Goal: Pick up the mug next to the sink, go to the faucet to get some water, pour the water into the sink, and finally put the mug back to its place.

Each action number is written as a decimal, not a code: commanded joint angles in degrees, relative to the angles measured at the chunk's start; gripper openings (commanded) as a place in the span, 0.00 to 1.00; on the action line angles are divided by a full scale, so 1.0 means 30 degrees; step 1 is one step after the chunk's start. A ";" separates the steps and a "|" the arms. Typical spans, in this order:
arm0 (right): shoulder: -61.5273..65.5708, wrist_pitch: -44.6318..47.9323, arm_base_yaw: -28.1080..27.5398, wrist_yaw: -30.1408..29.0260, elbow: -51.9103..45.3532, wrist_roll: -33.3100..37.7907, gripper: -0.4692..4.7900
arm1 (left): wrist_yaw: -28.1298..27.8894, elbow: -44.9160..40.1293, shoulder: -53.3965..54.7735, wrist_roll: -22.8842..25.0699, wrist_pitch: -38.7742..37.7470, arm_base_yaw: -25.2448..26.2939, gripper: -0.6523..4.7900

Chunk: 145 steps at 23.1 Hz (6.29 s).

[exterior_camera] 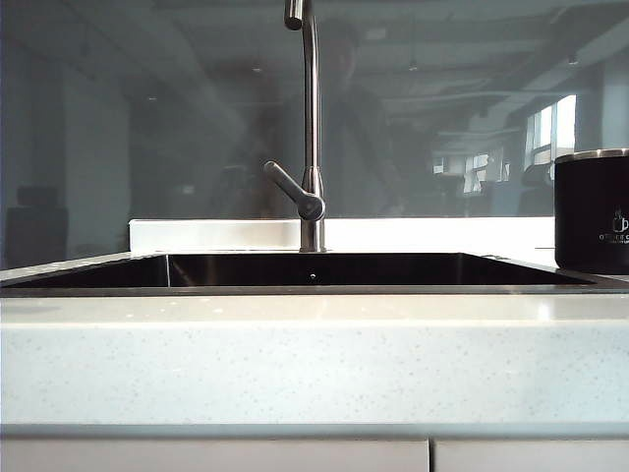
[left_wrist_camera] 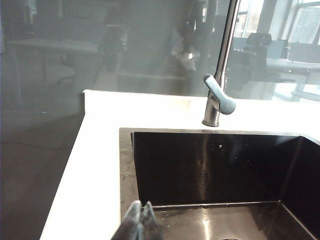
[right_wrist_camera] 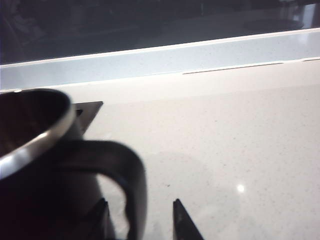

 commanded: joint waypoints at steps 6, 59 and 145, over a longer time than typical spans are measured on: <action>0.1290 0.0430 0.0022 -0.0051 0.1341 -0.0007 0.43 | 0.0087 0.0058 0.0007 -0.0007 0.0306 0.0022 0.11; 0.6419 -1.7923 1.3908 0.6812 2.5529 0.0648 0.09 | 0.1778 0.8874 2.8545 -0.0087 1.8761 0.0029 0.11; 0.6477 -1.7391 1.3894 0.6965 2.6345 -0.0947 0.09 | 0.9566 3.5853 4.7240 -0.0532 1.4309 -0.2820 0.61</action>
